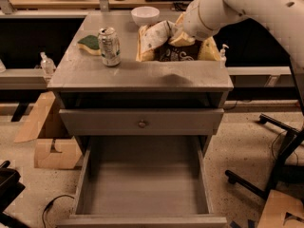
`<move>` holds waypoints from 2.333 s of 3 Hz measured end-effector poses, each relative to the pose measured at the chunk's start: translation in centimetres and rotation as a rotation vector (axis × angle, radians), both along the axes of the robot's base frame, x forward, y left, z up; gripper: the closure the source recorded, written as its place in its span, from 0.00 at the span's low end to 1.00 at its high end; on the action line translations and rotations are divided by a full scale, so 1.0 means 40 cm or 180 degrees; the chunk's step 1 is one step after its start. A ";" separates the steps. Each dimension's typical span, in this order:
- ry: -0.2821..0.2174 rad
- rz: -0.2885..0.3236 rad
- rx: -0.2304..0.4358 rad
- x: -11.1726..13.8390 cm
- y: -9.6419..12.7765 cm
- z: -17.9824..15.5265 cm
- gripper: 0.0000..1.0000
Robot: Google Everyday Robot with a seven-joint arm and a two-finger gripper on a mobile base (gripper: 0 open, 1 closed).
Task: Pick brown chip bag from middle drawer and place on counter
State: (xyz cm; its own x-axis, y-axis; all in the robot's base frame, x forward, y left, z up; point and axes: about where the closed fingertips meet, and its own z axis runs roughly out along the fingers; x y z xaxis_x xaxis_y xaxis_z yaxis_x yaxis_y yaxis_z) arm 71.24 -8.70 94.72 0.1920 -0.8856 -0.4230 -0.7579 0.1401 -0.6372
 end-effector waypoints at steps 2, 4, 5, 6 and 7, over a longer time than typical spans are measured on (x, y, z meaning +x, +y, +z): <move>0.0090 -0.0328 -0.0170 0.105 -0.048 -0.083 1.00; 0.0109 -0.0308 -0.0172 0.105 -0.039 -0.092 0.58; 0.0119 -0.0300 -0.0173 0.106 -0.035 -0.097 0.34; 0.0128 -0.0292 -0.0175 0.106 -0.031 -0.102 0.11; 0.0135 -0.0286 -0.0176 0.107 -0.028 -0.106 0.00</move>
Offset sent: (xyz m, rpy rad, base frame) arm 0.0627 -0.0463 -0.0463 -0.0511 0.0292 -0.1968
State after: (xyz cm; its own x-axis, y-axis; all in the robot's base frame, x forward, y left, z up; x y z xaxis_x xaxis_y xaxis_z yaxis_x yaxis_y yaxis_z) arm 75.50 -9.81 90.49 0.0937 -0.9206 -0.3790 -0.7703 0.1742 -0.6134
